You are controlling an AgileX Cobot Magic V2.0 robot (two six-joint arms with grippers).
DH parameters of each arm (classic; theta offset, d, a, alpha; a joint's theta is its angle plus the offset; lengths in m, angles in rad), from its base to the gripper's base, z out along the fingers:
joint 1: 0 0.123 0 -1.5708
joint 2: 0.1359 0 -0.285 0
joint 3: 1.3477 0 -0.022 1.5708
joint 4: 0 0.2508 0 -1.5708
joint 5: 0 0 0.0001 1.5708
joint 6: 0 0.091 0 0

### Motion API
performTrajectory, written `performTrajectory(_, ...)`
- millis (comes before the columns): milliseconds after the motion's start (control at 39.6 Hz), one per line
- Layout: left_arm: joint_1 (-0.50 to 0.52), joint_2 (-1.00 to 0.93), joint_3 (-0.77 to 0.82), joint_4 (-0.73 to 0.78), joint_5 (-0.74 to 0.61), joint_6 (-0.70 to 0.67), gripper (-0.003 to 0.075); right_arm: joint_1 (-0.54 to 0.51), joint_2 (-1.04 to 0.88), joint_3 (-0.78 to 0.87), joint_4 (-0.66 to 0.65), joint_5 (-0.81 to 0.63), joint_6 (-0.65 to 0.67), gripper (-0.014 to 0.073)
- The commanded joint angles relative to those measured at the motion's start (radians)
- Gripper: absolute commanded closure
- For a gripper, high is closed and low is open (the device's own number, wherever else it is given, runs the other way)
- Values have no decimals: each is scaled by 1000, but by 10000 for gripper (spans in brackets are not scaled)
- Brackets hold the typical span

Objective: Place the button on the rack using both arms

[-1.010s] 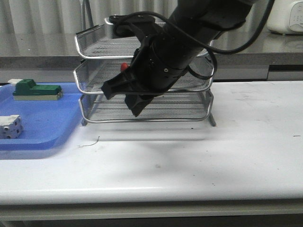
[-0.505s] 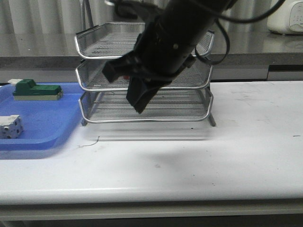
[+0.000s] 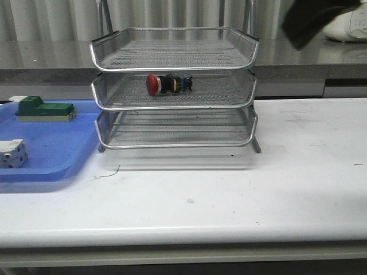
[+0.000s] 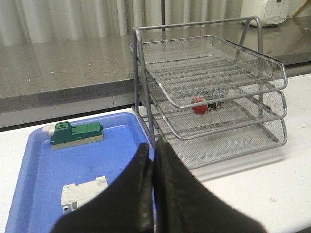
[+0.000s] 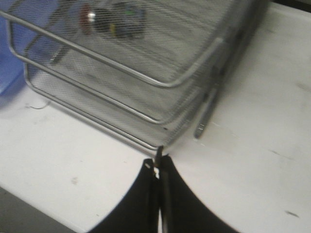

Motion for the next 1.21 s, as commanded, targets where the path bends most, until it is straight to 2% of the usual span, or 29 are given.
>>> performTrajectory(0,1,9,-25,-17,-81,-8,739,-79,-149,70,0,-73,-5,703)
performTrajectory(101,1,9,-25,-17,-81,-8,739,-120,-291,188,-8,-106,-5,703)
performTrajectory(404,1,9,-25,-17,-81,-8,739,-121,-756,509,-18,-151,-5,703)
performTrajectory(631,1,9,-25,-17,-81,-8,739,-121,-1070,631,-18,-145,-5,703)
performTrajectory(808,1,9,-25,-17,-81,-8,739,-121,-1170,646,-18,-138,-5,703)
performTrajectory(1187,1,9,-25,-17,-81,-8,739,-121,-1171,646,-18,-135,-5,703)
